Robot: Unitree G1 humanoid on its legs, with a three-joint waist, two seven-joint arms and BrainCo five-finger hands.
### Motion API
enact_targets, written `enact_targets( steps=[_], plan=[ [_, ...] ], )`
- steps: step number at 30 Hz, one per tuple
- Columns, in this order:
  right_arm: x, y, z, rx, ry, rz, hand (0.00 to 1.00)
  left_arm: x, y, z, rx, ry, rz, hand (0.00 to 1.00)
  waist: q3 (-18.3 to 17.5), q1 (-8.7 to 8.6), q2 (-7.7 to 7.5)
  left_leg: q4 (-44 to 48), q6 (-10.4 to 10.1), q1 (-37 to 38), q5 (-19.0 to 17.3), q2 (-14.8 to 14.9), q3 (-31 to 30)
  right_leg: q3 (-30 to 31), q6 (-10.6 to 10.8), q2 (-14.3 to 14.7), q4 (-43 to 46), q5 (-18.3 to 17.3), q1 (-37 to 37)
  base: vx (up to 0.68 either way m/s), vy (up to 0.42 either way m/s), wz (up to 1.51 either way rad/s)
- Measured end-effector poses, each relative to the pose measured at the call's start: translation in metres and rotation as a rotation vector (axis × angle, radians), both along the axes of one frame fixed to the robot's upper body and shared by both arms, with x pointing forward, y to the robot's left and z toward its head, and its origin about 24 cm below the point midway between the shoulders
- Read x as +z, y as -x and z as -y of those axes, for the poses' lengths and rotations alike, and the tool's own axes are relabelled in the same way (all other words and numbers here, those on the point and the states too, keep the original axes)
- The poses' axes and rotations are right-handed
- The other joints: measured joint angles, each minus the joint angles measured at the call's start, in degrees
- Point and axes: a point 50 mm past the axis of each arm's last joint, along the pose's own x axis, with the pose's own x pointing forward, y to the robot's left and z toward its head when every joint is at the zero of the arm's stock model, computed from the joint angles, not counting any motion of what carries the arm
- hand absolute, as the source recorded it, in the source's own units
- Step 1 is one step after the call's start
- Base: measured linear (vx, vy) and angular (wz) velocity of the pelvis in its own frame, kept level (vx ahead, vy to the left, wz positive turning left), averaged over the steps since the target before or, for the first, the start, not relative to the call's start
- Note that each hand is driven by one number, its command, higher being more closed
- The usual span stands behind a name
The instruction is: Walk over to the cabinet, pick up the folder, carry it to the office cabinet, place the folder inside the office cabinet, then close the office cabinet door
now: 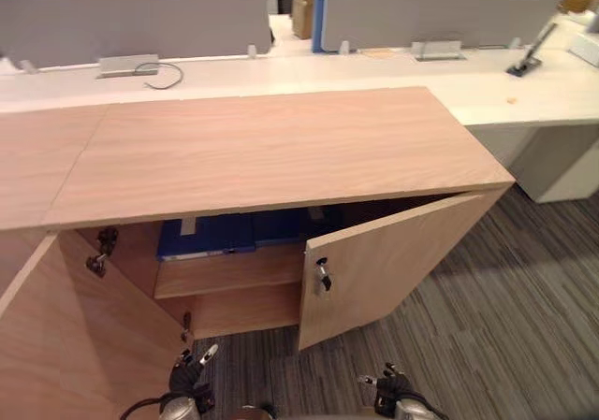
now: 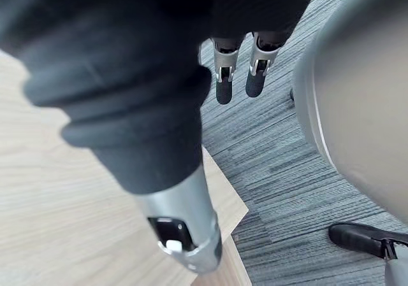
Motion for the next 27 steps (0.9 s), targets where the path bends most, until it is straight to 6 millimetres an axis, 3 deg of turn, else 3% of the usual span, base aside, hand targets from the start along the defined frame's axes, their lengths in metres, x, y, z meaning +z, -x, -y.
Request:
enact_targets(
  steps=[1,4,7,9,13,14,15,17,19,22,23,25,27],
  plan=[
    [-0.001,0.001,-0.003,0.001,-0.008,-0.008,0.0,-0.002,0.004,0.002,0.016,0.004,-0.013,0.0,-0.6,0.07,-0.1,0.1,-1.4,-0.3,-0.8,1.7,-1.1,-2.3,-0.5,1.4,-3.2,-2.6,2.0,0.03,-0.376,0.37],
    [0.0,0.0,0.007,-0.023,0.01,-0.006,0.0,-0.008,0.011,0.015,0.04,0.042,-0.035,0.0,-0.8,-0.1,2.41,-2.8,-4.7,-0.1,0.1,8.4,-3.0,-5.8,-3.6,7.9,-4.0,-3.0,2.2,0.02,-0.409,0.23],
    [0.0,0.003,0.015,-0.028,0.03,-0.012,0.0,-0.007,0.009,0.012,0.083,0.054,-0.021,0.0,-0.8,-1.07,2.4,-5.8,-6.9,-0.2,2.4,11.9,-4.8,-9.5,-5.8,10.4,-2.5,-4.7,2.2,0.06,-0.307,0.41],
    [-0.001,0.009,0.021,-0.04,0.042,-0.028,0.0,-0.006,0.007,0.012,0.109,0.068,-0.011,0.0,-0.5,-1.4,2.13,-6.1,-7.1,-0.7,3.9,11.7,-4.0,-11.4,-6.1,9.9,-1.3,-5.9,2.6,0.05,-0.178,0.6],
    [-0.001,0.01,0.026,-0.062,0.049,-0.028,0.0,-0.003,0.002,0.005,0.166,0.061,0.014,0.0,0.4,-1.45,2.22,-6.7,-5.3,-2.2,8.4,11.1,8.9,-14.5,-6.6,8.4,-1.3,-6.4,2.7,-0.01,-0.049,0.47],
    [-0.001,0.01,0.027,-0.072,0.048,-0.027,0.0,-0.001,-0.002,0.003,0.163,0.058,0.026,0.0,1.2,-1.73,1.98,-5.5,-4.3,-2.8,7.6,11.0,15.5,-15.9,-7.0,8.0,-1.5,-6.1,2.8,-0.03,0.035,0.59],
    [-0.001,0.011,0.027,-0.083,0.045,-0.032,0.0,-0.001,-0.003,0.003,0.163,0.057,0.028,0.0,1.7,-1.95,1.79,2.6,-2.2,-5.3,3.3,11.0,22.8,-17.6,-7.1,7.0,-1.5,-6.1,3.5,-0.01,0.057,0.55],
    [-0.002,0.016,0.029,-0.105,0.045,-0.042,0.0,-0.002,0.0,0.004,0.159,0.059,0.019,0.0,2.1,-2.18,1.83,5.4,-0.6,-5.4,1.3,10.8,27.7,-19.2,-6.8,6.3,-1.9,-6.3,5.0,0.03,0.076,0.49],
    [-0.002,0.018,0.031,-0.131,0.044,-0.044,0.0,-0.004,0.002,0.007,0.142,0.06,0.009,0.0,2.2,-2.09,2.09,4.3,-0.5,-5.3,2.2,9.7,28.6,-20.0,-6.4,5.4,-2.5,-6.3,5.5,0.02,0.113,0.38],
    [-0.004,0.024,0.03,-0.238,0.013,-0.05,0.0,-0.002,-0.005,0.013,0.08,0.057,0.016,0.0,2.3,-2.95,1.39,-3.5,1.6,-5.2,7.3,6.0,29.6,-24.6,-4.9,3.0,-6.3,-3.8,6.4,0.04,0.142,0.69],
    [-0.005,0.027,0.03,-0.27,0.005,-0.054,0.0,-0.003,-0.005,0.014,0.061,0.057,0.013,0.0,2.4,-3.05,1.28,-6.9,2.1,-4.4,9.4,4.8,29.2,-26.0,-3.9,2.5,-7.5,-2.9,7.1,0.05,0.108,0.57],
    [-0.005,0.028,0.029,-0.295,-0.004,-0.053,0.0,-0.003,-0.006,0.016,0.031,0.057,0.01,0.0,2.4,-3.13,1.26,-15.5,2.4,-0.8,13.9,3.3,27.6,-27.7,-3.7,2.8,-9.6,-1.7,8.8,0.08,0.098,0.6],
    [-0.003,0.018,0.022,-0.299,-0.026,-0.022,0.0,-0.001,-0.013,0.019,-0.009,0.053,0.018,0.0,3.5,-3.41,0.8,-16.8,2.6,-0.5,14.9,2.3,24.8,-30.4,-3.8,2.6,-10.0,-1.5,10.4,0.07,0.068,0.64]
  ],
)
